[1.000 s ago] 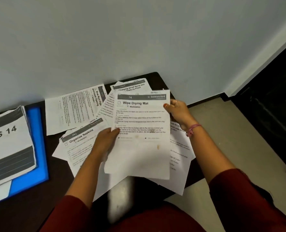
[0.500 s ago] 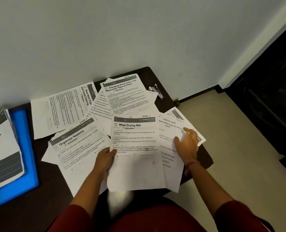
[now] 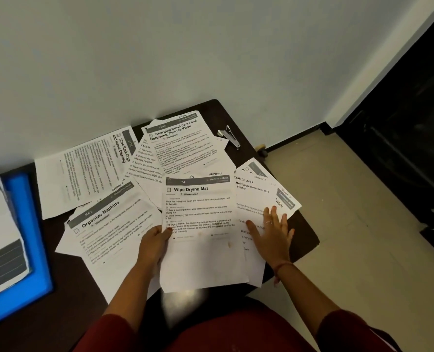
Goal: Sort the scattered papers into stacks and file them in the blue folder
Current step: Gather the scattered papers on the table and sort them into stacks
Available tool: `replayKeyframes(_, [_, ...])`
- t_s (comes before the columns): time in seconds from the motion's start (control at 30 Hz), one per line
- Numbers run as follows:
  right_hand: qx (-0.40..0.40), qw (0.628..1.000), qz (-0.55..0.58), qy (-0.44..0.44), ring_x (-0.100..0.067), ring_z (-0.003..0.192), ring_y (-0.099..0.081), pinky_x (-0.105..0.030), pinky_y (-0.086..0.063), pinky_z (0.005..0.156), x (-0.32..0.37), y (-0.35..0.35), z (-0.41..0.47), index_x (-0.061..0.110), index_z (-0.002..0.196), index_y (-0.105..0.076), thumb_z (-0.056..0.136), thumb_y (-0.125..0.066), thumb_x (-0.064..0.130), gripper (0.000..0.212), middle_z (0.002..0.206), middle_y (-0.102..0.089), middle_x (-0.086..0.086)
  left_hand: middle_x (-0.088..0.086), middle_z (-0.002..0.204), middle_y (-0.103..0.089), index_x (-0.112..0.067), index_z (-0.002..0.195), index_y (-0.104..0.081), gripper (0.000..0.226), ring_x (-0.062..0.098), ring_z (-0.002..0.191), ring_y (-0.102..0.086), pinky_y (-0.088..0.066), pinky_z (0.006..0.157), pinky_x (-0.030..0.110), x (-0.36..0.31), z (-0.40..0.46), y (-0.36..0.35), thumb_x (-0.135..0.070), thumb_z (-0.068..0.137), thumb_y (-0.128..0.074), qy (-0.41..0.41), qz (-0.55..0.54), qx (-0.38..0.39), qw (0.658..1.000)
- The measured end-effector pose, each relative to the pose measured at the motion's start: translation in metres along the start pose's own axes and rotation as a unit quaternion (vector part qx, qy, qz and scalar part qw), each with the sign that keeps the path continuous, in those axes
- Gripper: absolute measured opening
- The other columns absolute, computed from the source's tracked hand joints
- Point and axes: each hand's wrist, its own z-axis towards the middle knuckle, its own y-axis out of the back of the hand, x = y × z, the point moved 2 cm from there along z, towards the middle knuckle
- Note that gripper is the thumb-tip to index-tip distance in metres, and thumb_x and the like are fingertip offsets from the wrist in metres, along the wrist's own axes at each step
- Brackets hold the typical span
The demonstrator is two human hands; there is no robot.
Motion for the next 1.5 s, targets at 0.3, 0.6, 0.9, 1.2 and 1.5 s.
replayKeyframes(0.3, [-0.158, 0.966, 0.152, -0.136, -0.033, 0.134, -0.029, -0.053, -0.028, 0.105, -0.021, 0.036, 0.026, 0.011, 0.144, -0.034, 0.087, -0.061, 0.043, 0.071, 0.149, -0.030, -0.013, 0.010, 0.100, -0.072, -0.006, 0.099, -0.066, 0.011, 0.028, 0.093, -0.068, -0.054, 0.085, 0.040, 0.006, 0.007, 0.001, -0.011, 0.093, -0.059, -0.004, 0.000, -0.004, 1.000])
replayKeyframes(0.6, [-0.110, 0.960, 0.169, -0.197, -0.031, 0.124, -0.038, -0.044, -0.033, 0.102, -0.038, 0.053, 0.052, 0.015, 0.126, -0.056, 0.082, -0.069, 0.043, 0.055, 0.134, -0.045, -0.011, 0.009, 0.101, -0.072, -0.010, 0.095, -0.066, 0.007, 0.028, 0.096, -0.067, -0.051, 0.093, 0.044, 0.009, 0.010, 0.004, -0.012, 0.092, -0.060, -0.022, 0.024, -0.006, 0.999])
replayKeyframes(0.9, [-0.238, 0.912, 0.332, -0.035, -0.014, 0.082, -0.058, -0.015, -0.050, 0.061, 0.013, 0.074, 0.032, 0.006, 0.110, -0.062, 0.095, -0.056, 0.014, 0.018, 0.101, -0.065, -0.013, 0.011, 0.104, -0.070, -0.007, 0.101, -0.065, 0.011, 0.027, 0.095, -0.066, -0.052, 0.088, 0.039, 0.007, 0.007, 0.003, -0.008, 0.094, -0.057, -0.021, -0.002, 0.010, 1.000])
replayKeyframes(1.2, [-0.349, 0.842, 0.394, 0.122, 0.018, 0.075, -0.057, -0.006, -0.047, 0.060, 0.077, 0.149, 0.013, 0.013, 0.105, -0.062, 0.094, -0.058, 0.017, 0.012, 0.085, -0.053, 0.025, 0.006, 0.105, -0.069, -0.012, 0.113, -0.061, 0.021, 0.021, 0.093, -0.066, -0.052, 0.078, 0.034, -0.001, 0.002, 0.009, -0.006, 0.097, -0.050, -0.013, -0.086, 0.033, 0.996])
replayKeyframes(1.5, [-0.368, 0.853, 0.283, 0.239, 0.008, 0.060, -0.045, 0.000, -0.033, 0.058, 0.122, 0.158, 0.012, 0.005, 0.104, -0.067, 0.094, -0.055, 0.008, 0.017, 0.081, -0.063, -0.001, 0.000, 0.106, -0.068, -0.014, 0.118, -0.060, 0.025, 0.013, 0.092, -0.064, -0.050, 0.072, 0.028, -0.004, -0.011, 0.046, -0.005, 0.098, -0.048, -0.021, -0.135, 0.025, 0.990])
